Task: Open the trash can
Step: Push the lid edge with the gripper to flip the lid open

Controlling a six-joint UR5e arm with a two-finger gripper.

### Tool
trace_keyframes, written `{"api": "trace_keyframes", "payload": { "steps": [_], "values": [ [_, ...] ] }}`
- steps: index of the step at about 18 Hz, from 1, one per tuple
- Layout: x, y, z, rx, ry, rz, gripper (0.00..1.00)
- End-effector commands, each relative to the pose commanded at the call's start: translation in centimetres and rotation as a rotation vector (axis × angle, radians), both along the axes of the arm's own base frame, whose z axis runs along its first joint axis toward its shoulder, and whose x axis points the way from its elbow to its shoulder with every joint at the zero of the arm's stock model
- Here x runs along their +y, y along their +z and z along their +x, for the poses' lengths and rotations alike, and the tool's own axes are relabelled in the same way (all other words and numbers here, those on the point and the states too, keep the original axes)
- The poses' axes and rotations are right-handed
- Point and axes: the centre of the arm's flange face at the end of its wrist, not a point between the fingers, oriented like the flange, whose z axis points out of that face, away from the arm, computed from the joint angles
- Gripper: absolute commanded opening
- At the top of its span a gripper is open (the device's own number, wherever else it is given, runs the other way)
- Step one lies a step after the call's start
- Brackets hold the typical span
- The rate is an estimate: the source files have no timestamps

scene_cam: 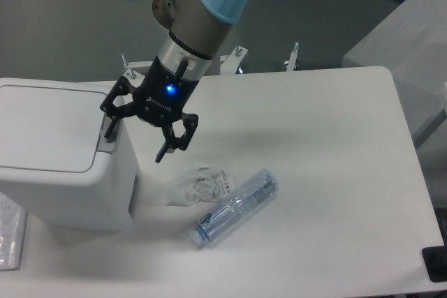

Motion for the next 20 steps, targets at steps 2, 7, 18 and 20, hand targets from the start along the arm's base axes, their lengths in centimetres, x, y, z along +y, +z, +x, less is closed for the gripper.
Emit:
{"api": "trace_keyframes", "payload": {
  "steps": [2, 7, 18, 20],
  "values": [
    [0.0, 0.1, 0.0, 0.001, 0.000, 0.001, 1.00],
    [0.0, -0.1, 0.0, -0.001, 0.000, -0.001, 1.00],
    [0.1, 2.2, -4.1, 0.124, 0.052, -0.022, 1.00],
    [-0.3, 0.9, -6.1, 0.179, 0.070, -0.072, 1.00]
  ]
}}
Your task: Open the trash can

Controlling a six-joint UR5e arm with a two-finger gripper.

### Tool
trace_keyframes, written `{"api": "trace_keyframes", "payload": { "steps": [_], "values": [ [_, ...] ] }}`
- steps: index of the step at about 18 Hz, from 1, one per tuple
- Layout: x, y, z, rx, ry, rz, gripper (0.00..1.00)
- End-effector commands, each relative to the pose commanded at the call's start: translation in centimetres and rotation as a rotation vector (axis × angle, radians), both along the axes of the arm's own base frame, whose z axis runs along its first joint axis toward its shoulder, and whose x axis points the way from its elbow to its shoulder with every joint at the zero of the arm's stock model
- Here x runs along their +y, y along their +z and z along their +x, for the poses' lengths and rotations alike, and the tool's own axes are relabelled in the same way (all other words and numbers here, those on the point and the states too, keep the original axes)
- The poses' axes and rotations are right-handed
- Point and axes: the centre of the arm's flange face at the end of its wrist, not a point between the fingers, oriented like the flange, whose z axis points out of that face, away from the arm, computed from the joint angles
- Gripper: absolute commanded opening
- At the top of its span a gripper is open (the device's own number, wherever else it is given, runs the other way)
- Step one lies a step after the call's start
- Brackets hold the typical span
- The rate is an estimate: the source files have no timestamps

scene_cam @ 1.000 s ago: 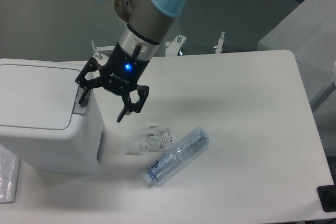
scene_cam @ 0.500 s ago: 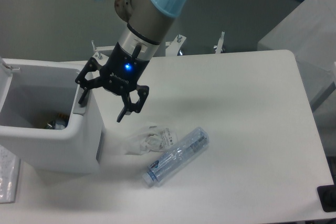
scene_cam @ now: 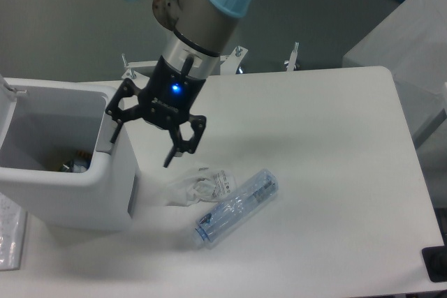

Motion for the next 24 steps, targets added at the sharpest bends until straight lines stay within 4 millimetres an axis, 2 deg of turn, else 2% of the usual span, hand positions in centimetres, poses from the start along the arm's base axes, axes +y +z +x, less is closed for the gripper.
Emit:
{"api": "trace_keyframes", "payload": {
  "steps": [2, 3, 4, 5, 7, 10, 12, 16, 19, 21, 24],
  "values": [
    [-1.4, -0.8, -2.2, 0.055, 0.020, -0.049, 1.00],
    [-1.5, -0.8, -2.8, 0.086, 0.003, -0.061, 1.00],
    [-1.5, -2.2, -4.0, 0.104, -0.016, -0.088, 1.00],
    [-2.0, -3.7, -6.1, 0.121, -0.020, -0.122, 1.00],
    [-4.3, -6.4, -10.1, 0.174, -0.024, -0.215, 1.00],
    [-6.8, -7.0, -12.9, 0.228, -0.038, -0.277, 1.00],
    [-7.0, -7.9, -15.0, 0.240, -0.052, -0.291, 1.00],
    [-5.4, -8.3, -19.0, 0.328, -0.089, -0.383, 1.00],
    [-4.9, -8.7, -20.8, 0.347, -0.224, -0.451, 1.00],
    [-5.2, -8.3, -20.9, 0.342, -0.298, -0.496, 1.00],
    [-5.3, -8.9, -20.5, 0.352, -0.320, -0.549, 1.00]
  ]
}}
